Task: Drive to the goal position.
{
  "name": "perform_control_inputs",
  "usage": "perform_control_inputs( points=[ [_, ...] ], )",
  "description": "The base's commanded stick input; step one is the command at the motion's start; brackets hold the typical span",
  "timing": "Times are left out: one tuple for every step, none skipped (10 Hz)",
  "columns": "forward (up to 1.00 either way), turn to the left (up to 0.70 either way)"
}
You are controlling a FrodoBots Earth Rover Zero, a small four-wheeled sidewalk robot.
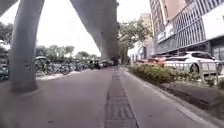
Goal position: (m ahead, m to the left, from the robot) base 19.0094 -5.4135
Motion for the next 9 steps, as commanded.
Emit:
perform_control_inputs(
  points=[
    [0.45, 0.00],
    [0.45, 0.00],
    [0.45, 0.00],
    [0.45, 0.00],
    [0.45, 0.00],
    [0.45, 0.00],
    [0.45, 0.00],
    [0.45, 0.00],
    [0.45, 0.00]
  ],
)
